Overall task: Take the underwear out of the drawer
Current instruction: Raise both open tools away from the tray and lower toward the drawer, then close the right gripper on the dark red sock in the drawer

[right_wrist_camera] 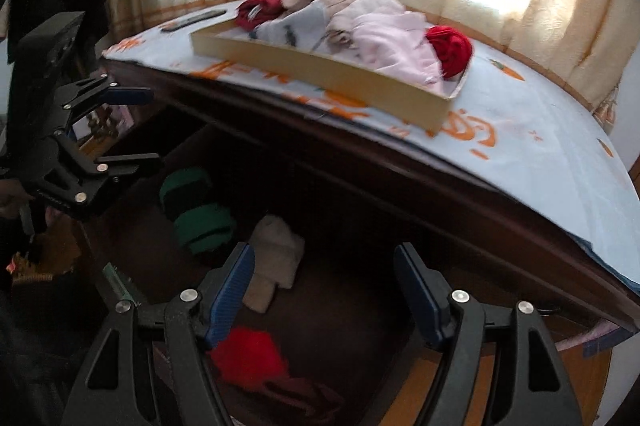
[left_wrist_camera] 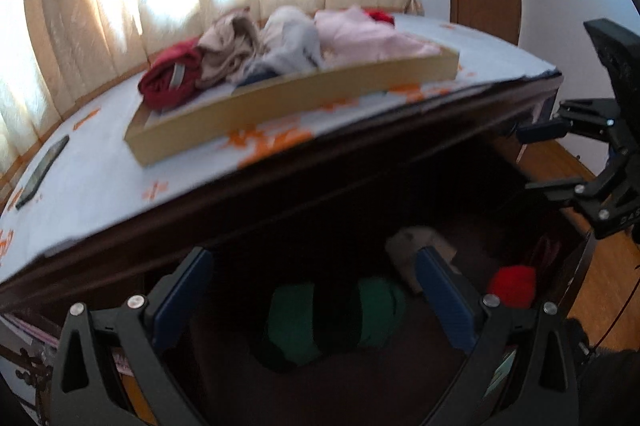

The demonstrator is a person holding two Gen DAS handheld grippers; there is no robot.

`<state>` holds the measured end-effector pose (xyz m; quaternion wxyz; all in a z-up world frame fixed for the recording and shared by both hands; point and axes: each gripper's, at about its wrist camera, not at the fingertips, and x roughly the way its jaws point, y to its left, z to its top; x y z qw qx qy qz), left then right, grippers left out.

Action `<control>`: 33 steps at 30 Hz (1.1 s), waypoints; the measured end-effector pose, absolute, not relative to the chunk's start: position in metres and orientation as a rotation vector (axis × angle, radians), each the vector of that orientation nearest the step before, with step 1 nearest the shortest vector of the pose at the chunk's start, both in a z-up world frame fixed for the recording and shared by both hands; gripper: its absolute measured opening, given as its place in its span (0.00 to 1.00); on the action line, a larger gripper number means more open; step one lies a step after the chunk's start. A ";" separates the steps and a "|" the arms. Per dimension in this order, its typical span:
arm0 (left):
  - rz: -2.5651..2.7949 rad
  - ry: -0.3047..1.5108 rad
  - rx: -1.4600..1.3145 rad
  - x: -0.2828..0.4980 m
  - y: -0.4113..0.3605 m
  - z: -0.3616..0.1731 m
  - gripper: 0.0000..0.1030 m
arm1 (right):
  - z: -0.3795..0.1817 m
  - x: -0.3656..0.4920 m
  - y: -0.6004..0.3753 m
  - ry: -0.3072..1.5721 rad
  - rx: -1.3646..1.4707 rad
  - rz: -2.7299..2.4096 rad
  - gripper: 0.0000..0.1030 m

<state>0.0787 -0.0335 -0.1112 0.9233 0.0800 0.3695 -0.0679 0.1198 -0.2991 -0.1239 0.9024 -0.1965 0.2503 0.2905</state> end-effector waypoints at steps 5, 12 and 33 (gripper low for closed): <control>-0.108 0.792 0.171 0.080 -0.024 -0.123 0.99 | -0.140 0.124 -0.284 0.554 -0.426 0.622 0.72; -0.094 0.814 0.161 0.082 -0.017 -0.131 0.99 | -0.150 0.132 -0.286 0.625 -0.465 0.613 0.72; -0.115 0.842 0.166 0.087 -0.020 -0.134 0.99 | -0.171 0.129 -0.289 1.062 -0.795 0.786 0.48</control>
